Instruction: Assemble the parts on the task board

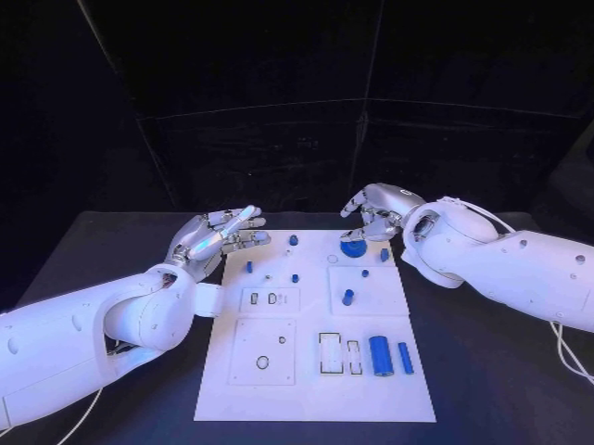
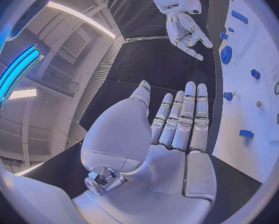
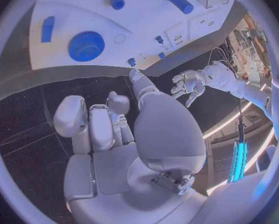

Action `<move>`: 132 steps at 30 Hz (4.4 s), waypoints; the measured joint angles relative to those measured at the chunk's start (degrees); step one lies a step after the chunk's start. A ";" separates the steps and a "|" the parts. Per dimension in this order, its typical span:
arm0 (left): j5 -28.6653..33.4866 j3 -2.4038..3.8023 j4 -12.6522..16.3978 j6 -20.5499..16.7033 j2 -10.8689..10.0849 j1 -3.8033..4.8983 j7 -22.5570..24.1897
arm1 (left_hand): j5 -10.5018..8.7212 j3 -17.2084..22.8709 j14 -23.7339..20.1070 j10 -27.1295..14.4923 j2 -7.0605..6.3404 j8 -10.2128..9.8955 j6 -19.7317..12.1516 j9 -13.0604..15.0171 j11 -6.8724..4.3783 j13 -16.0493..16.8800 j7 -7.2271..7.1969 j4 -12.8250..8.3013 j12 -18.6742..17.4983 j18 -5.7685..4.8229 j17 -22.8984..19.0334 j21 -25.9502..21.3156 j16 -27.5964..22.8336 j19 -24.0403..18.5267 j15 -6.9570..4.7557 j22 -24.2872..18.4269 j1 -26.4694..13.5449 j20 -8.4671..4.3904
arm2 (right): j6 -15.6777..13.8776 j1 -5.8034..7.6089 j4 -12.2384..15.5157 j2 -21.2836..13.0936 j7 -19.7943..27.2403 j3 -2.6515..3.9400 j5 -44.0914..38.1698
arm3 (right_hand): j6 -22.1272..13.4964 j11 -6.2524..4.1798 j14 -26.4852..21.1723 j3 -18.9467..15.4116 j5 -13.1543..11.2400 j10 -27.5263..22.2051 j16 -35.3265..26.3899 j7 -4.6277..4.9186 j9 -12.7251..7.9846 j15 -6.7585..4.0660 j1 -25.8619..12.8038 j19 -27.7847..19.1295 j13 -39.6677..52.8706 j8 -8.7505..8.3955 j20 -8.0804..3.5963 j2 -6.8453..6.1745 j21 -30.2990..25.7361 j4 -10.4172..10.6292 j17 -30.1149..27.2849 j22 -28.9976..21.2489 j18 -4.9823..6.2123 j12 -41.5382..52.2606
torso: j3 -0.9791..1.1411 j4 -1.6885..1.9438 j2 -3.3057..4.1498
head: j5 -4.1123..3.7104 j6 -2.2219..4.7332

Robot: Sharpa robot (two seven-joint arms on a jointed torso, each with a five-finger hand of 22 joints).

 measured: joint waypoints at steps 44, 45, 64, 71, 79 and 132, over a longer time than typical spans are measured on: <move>0.00 -0.04 -0.99 0.18 0.90 -0.03 -0.03 | 0.00 0.00 0.00 0.00 0.29 0.00 0.21 0.01 0.00 0.01 0.21 0.00 0.00 0.00 0.00 0.00 -0.39 0.00 0.00 -0.10 0.29 0.00 | 11.47 -0.51 -8.90 4.94 -6.42 0.07 2.85 | -3.25 1.63 0.00 -3.71 1.84 3.49 2.39 0.75 0.02 1.00 7.26 2.20 15.81 4.26 0.99 2.63 4.33 5.82 2.52 7.54 -1.25 17.66 | -0.14 0.21 0.04 | -1.03 -0.89; 0.00 -0.04 -1.01 0.18 0.90 -0.03 -0.03 | 0.00 0.00 0.00 0.00 0.29 0.00 0.21 0.01 0.00 0.01 0.21 0.00 0.00 0.00 0.00 0.00 -0.39 0.00 0.00 -0.14 0.29 0.00 | 11.58 -0.52 -9.04 5.01 -6.44 0.07 2.80 | -3.25 1.63 0.00 -3.59 1.84 3.49 2.39 0.75 0.02 1.00 7.34 2.20 15.81 4.26 0.99 2.71 4.33 5.70 2.52 7.61 -1.24 17.67 | -0.14 0.21 0.03 | -1.03 -0.92; 0.00 -0.06 -1.19 0.21 0.98 -0.06 -0.03 | 0.00 0.00 0.00 0.00 0.29 0.00 0.20 0.01 0.00 0.01 0.20 0.00 0.00 0.00 0.00 0.00 -0.39 0.00 0.00 -0.14 0.29 0.00 | 12.36 -0.75 -10.53 6.14 -6.46 0.15 1.79 | -1.32 1.42 0.01 -2.81 1.84 3.69 2.39 0.41 0.23 1.00 8.40 2.20 15.81 5.78 0.99 3.77 4.57 4.91 2.33 7.90 -1.24 18.09 | -0.15 0.19 0.00 | -1.05 -1.21; 0.00 -0.07 -1.20 0.23 0.99 -0.06 -0.05 | 0.00 0.17 0.00 0.00 0.29 0.00 0.20 0.01 0.00 0.01 0.20 -0.16 0.00 0.00 -0.01 0.00 -0.39 0.00 0.00 -0.19 0.29 0.00 | 11.66 -0.95 -10.59 6.49 -6.55 0.18 0.35 | 1.65 0.91 0.01 -2.06 -0.53 4.21 2.60 -0.12 0.22 1.00 8.67 2.41 15.80 7.19 0.77 5.02 4.81 4.14 2.29 8.19 -1.24 18.60 | -0.18 0.21 0.00 | -1.06 -1.25; 0.00 -0.07 -1.22 0.25 0.98 -0.06 -0.08 | 0.00 0.17 0.00 0.00 0.55 0.00 0.20 0.01 0.00 0.01 0.20 -0.16 0.00 0.00 0.00 0.00 -0.39 0.00 0.00 -0.18 0.55 0.00 | 9.90 -1.46 -9.91 6.77 -6.86 0.13 -2.50 | 3.69 0.39 0.00 -0.91 -0.97 4.72 2.60 -0.93 0.52 0.56 8.86 2.81 15.80 8.37 0.37 5.74 5.21 3.52 2.23 9.04 -1.24 19.46 | -0.18 0.23 -0.02 | -1.08 -1.19; 0.01 -0.08 -1.41 0.30 1.11 -0.06 -0.19 | 0.00 0.33 0.00 0.00 0.76 0.00 0.20 0.02 0.00 0.02 0.20 -0.32 0.00 0.00 -0.01 -0.25 -0.62 0.00 0.00 -0.26 0.76 0.00 | 2.69 -3.11 -7.52 17.80 -8.39 -1.11 -14.52 | 3.99 0.19 0.00 1.18 -1.17 4.92 2.81 -0.65 -0.04 0.17 8.41 3.63 15.80 8.01 -0.45 6.83 6.14 3.04 2.41 10.93 -1.23 19.59 | -0.20 0.30 0.00 | 0.03 -1.47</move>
